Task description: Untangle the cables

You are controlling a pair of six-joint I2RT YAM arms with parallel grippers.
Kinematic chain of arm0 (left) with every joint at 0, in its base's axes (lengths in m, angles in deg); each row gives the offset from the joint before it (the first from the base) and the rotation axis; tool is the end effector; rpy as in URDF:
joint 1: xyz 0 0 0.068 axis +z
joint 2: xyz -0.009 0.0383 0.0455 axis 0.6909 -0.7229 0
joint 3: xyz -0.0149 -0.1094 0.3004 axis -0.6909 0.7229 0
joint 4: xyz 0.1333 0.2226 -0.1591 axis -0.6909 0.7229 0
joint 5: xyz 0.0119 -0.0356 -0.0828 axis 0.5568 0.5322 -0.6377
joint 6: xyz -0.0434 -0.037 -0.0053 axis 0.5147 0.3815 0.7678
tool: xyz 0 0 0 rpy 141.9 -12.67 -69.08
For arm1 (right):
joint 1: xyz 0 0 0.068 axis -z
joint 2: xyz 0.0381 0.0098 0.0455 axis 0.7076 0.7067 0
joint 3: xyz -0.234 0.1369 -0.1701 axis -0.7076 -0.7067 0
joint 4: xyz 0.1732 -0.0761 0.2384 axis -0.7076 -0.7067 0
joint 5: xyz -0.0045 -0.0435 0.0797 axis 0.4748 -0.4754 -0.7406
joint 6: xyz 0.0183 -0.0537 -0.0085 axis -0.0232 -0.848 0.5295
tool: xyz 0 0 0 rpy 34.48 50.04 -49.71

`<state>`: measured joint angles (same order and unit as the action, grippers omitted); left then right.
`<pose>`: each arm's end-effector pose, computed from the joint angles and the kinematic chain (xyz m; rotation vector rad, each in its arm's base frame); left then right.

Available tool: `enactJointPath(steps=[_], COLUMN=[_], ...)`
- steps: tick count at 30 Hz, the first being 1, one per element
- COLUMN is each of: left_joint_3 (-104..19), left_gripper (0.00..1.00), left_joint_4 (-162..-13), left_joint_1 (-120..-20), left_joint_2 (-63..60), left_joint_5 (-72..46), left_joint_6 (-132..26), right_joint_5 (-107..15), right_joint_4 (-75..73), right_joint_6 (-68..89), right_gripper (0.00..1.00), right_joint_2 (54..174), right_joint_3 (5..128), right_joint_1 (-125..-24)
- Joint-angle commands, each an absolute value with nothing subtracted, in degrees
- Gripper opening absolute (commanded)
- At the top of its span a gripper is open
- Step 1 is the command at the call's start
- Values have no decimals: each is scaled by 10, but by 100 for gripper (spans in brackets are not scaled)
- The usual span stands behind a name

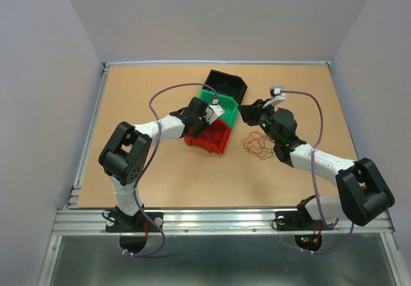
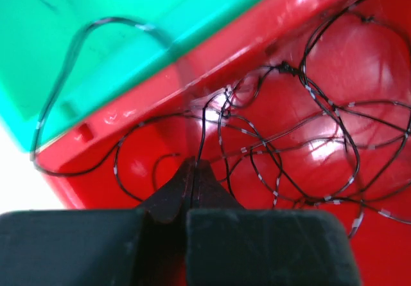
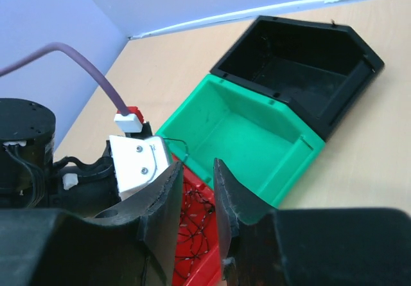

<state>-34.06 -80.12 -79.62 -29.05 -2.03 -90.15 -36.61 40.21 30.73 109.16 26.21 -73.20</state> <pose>0.3534 -0.2538 0.2012 1.1825 2.0269 -0.0358 0.2810 0.1492 0.2703 0.0019 1.6281 0.7283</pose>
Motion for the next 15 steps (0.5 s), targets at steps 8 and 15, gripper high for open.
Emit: enactJointPath(steps=[8, 15], left_joint_3=[-347, -333], left_gripper=[10, 31], left_joint_4=[-802, -807], left_joint_1=[-775, -763], left_joint_2=[-245, -181], left_joint_5=[35, -1], left_joint_6=[-897, -902], right_joint_5=[-420, -444], right_joint_4=[404, 382], right_joint_6=[317, 302], right_gripper=[31, 33], right_joint_2=[1120, 1130], right_joint_3=[276, 290], right_joint_1=[-706, -705])
